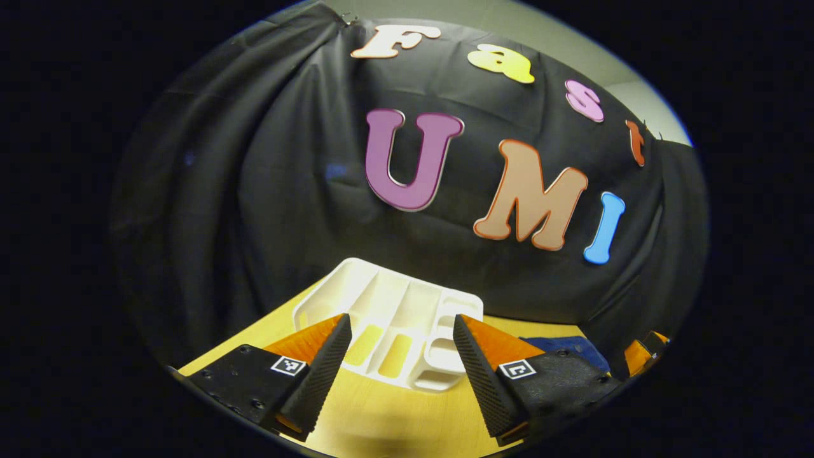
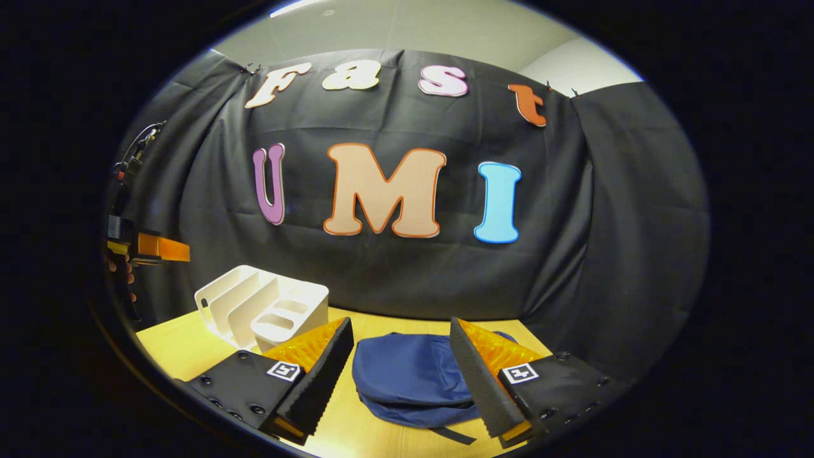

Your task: Open the schoolbag, grab two books from the bookshelf and put them into the schoolbag.

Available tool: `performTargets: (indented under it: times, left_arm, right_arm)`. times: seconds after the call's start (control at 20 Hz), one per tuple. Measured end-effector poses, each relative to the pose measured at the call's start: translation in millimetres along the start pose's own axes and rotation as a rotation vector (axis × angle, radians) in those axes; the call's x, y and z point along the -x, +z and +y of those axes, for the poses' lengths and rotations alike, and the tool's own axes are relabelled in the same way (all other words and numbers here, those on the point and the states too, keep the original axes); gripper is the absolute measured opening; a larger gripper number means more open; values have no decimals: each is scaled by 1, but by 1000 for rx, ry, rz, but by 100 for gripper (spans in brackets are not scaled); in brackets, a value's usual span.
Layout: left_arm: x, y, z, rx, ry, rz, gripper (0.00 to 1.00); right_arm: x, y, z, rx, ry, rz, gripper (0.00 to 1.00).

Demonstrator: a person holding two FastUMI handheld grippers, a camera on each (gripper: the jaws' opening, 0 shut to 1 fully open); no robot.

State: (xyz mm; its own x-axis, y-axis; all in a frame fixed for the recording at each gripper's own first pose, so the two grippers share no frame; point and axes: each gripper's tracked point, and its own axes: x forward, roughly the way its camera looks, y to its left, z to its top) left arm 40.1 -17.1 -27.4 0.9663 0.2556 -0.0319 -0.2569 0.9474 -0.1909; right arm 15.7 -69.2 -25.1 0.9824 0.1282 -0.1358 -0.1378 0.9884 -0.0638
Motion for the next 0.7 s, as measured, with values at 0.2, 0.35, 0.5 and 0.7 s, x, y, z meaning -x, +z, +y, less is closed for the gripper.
performTargets:
  times: [0.2,0.35,0.5,0.7]
  left_arm:
    - [-2,-3,4,-43,-16,-30,94]
    - [3,3,6,-81,4,-59,94]
    - [10,7,5,-107,-4,-64,94]
    - [18,11,16,-129,-14,-67,94]
  right_arm:
    - [12,20,16,-15,-4,-52,93]
    - [23,25,21,-21,-23,-61,93]
    - [37,25,27,-52,-33,-63,93]
    - [51,27,33,-53,-55,-58,93]
